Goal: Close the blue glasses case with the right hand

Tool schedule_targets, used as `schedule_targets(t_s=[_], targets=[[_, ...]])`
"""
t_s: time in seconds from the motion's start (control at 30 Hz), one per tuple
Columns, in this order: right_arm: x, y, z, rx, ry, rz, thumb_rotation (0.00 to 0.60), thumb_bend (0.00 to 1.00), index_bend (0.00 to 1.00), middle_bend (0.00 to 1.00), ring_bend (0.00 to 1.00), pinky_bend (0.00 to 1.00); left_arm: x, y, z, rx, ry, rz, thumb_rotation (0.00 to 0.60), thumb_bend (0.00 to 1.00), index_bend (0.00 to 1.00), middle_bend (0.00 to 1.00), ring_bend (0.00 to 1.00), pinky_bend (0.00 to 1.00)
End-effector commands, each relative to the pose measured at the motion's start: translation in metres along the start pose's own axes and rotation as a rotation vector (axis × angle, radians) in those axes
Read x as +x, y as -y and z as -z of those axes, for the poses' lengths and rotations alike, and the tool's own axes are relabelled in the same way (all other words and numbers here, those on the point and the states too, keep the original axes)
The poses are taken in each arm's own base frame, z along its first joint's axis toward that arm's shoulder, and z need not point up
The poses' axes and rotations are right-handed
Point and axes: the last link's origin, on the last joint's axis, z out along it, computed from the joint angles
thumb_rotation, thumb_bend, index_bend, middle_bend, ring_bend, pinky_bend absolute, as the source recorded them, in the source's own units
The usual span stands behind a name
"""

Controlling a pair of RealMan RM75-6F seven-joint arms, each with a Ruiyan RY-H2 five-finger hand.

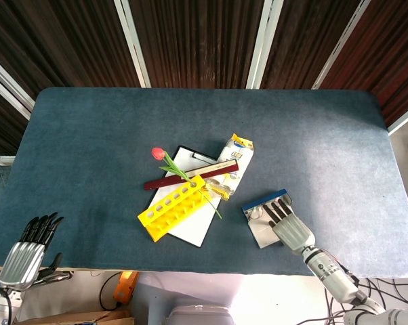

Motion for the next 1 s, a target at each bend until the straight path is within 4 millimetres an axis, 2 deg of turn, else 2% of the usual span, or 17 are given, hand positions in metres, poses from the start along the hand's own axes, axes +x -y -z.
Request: schedule_targets(t_s=[0.03,0.2,0.3,0.77,1.0], targets=[[0.001,0.001,0.000,-0.001,-0.003,0.003,0.600,0.37,0.59,0.03,0.00,0.00,0.000,0.000,0.000,0.001,-0.001,0.000,0.600,0.39,0.00,0.00,0.00,0.06],[0.003,0.001,-0.001,-0.005,-0.005,0.003,0.600,0.51,0.62,0.04,0.00,0.00,0.001,0.000,0.000,-0.002,-0.002,0.001,0.600,0.39,0.00,0.00,0.00,0.06],[0.005,0.000,-0.001,-0.009,-0.014,-0.001,0.600,0.54,0.63,0.05,0.00,0.00,0.001,0.000,0.001,-0.001,-0.003,0.000,0.600,0.39,0.00,0.00,0.00,0.06],[0.015,-0.005,-0.003,-0.037,-0.063,-0.034,0.600,0.55,0.64,0.08,0.00,0.00,0.000,0.000,0.000,0.001,0.002,-0.003,0.600,0.39,0.00,0.00,0.00,0.06],[0.018,-0.005,-0.012,-0.048,-0.073,-0.052,0.600,0.55,0.65,0.10,0.00,0.00,0.000,0.000,0.000,0.002,0.003,-0.003,0.600,0.39,0.00,0.00,0.00,0.06]])
